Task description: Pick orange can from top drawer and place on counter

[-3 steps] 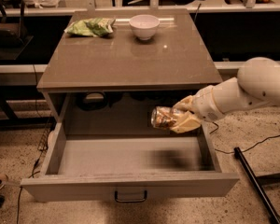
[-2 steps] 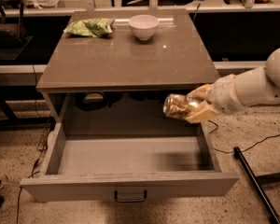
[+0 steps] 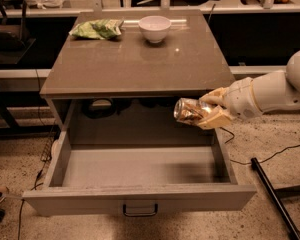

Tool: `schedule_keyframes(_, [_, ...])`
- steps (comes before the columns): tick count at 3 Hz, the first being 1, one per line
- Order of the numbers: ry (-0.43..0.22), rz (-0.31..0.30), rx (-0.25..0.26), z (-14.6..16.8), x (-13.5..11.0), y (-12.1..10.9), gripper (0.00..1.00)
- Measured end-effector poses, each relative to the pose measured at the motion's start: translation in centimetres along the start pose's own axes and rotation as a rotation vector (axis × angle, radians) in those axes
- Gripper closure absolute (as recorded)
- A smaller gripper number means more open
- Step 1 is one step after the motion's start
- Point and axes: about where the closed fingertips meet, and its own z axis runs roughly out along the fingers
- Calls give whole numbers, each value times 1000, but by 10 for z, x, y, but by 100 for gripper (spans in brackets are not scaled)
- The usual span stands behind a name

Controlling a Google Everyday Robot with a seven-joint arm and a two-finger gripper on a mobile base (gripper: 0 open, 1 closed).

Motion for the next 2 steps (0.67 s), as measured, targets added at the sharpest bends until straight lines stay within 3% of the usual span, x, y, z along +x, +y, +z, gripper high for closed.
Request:
schedule_keyframes(1, [-80,-44,15,-10,-29,-26,100])
schedule_keyframes(2, [-128,-76,125,-34,-72,-79,100])
